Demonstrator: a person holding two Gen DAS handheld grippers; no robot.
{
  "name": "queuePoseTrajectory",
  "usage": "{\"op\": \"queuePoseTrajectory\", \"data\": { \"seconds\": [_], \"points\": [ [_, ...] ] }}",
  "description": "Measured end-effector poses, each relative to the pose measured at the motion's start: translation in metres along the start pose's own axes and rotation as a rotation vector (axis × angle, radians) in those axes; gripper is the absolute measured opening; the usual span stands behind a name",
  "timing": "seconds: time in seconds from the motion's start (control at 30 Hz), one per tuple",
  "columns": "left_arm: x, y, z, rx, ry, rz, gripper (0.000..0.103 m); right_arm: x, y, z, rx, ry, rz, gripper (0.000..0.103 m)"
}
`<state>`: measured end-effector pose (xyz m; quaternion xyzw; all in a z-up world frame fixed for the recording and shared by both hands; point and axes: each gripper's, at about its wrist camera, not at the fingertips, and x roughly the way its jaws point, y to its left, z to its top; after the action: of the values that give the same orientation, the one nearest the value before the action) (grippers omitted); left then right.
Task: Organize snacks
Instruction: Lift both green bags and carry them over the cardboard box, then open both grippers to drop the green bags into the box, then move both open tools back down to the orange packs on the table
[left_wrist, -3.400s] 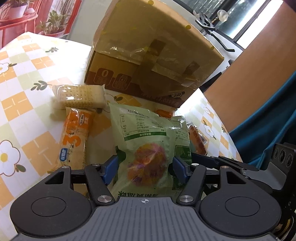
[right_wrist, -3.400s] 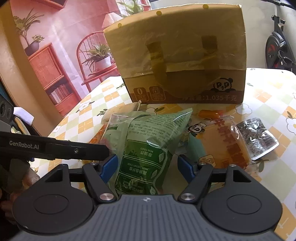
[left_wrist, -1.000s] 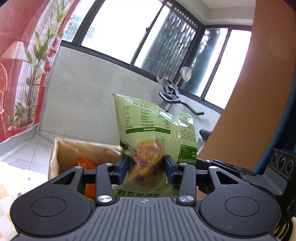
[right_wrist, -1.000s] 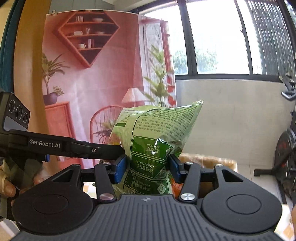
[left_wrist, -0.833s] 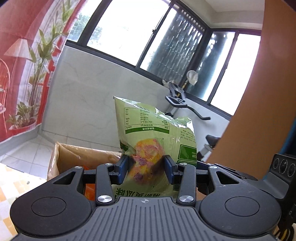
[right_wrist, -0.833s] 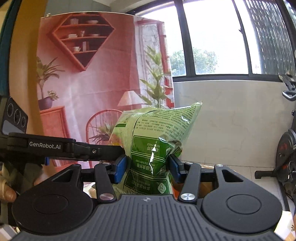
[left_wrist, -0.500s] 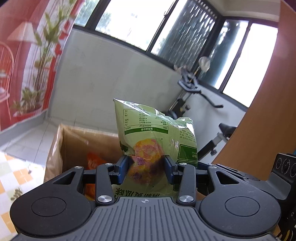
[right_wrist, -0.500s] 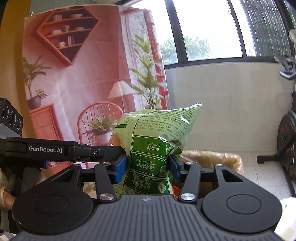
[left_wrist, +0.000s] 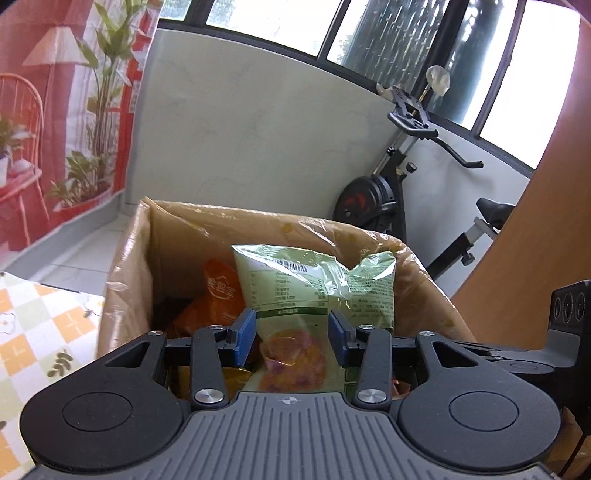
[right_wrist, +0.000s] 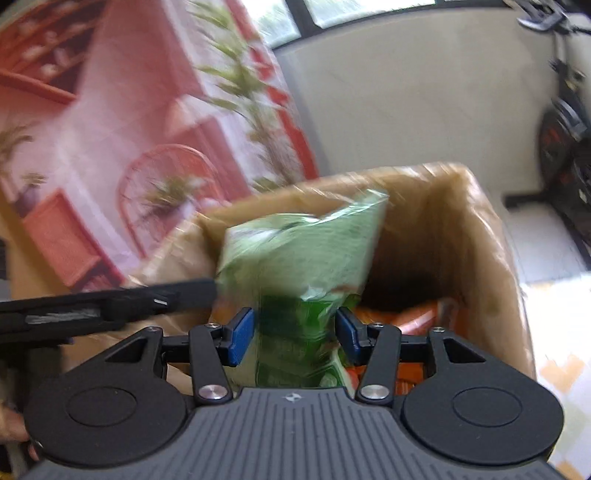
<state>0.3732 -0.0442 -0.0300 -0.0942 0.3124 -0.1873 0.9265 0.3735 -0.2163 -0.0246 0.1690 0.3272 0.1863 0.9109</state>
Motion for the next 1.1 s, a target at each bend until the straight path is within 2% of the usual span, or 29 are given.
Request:
{"op": "queuePoseTrajectory", "data": {
  "seconds": [0.07, 0.1, 0.2, 0.47, 0.63, 0.87, 1.0, 1.1],
  "points": [
    [-0.008, 0.002, 0.002, 0.005, -0.016, 0.013, 0.054, -0.003, -0.002, -0.001, 0.017, -0.001, -0.015, 0.054],
    [-0.012, 0.003, 0.003, 0.007, -0.024, 0.02, 0.054, -0.006, -0.001, -0.001, 0.016, -0.006, -0.038, 0.058],
    [-0.027, 0.005, 0.005, 0.017, -0.043, 0.034, 0.056, -0.019, 0.003, -0.002, 0.015, -0.031, -0.076, 0.058],
    [-0.071, 0.006, 0.001, 0.093, -0.067, 0.076, 0.057, -0.065, 0.022, -0.015, -0.038, -0.125, -0.092, 0.058],
    [-0.1, 0.009, -0.007, 0.093, -0.097, 0.1, 0.057, -0.095, 0.032, -0.033, -0.073, -0.202, -0.094, 0.058],
    [-0.124, 0.019, -0.043, 0.155, -0.076, 0.123, 0.058, -0.119, 0.043, -0.064, -0.16, -0.264, -0.091, 0.058],
    [-0.136, 0.024, -0.066, 0.197, -0.096, 0.179, 0.058, -0.127, 0.038, -0.09, -0.168, -0.261, -0.098, 0.058],
    [-0.14, 0.029, -0.082, 0.183, -0.099, 0.176, 0.058, -0.127, 0.033, -0.109, -0.164, -0.251, -0.112, 0.058]
  ]
}}
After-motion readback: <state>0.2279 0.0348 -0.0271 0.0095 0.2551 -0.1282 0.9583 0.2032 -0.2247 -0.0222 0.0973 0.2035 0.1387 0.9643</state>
